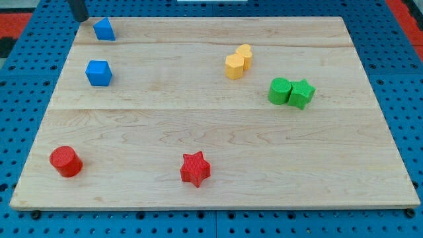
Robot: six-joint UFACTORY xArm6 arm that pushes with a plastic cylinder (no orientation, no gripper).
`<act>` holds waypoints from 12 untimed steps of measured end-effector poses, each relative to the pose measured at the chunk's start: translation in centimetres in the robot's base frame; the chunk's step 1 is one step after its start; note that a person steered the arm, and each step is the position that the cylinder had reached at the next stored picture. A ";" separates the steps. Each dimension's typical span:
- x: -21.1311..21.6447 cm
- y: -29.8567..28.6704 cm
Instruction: Place the blue triangle to the top right of the blue cube
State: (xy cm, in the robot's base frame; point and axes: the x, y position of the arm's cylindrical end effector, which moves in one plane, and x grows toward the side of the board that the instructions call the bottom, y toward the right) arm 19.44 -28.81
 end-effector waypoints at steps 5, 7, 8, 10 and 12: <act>4.1 9.1; 7.8 11.5; 7.9 11.5; 7.6 6.4; 9.5 5.9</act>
State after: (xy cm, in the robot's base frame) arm 28.94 -22.89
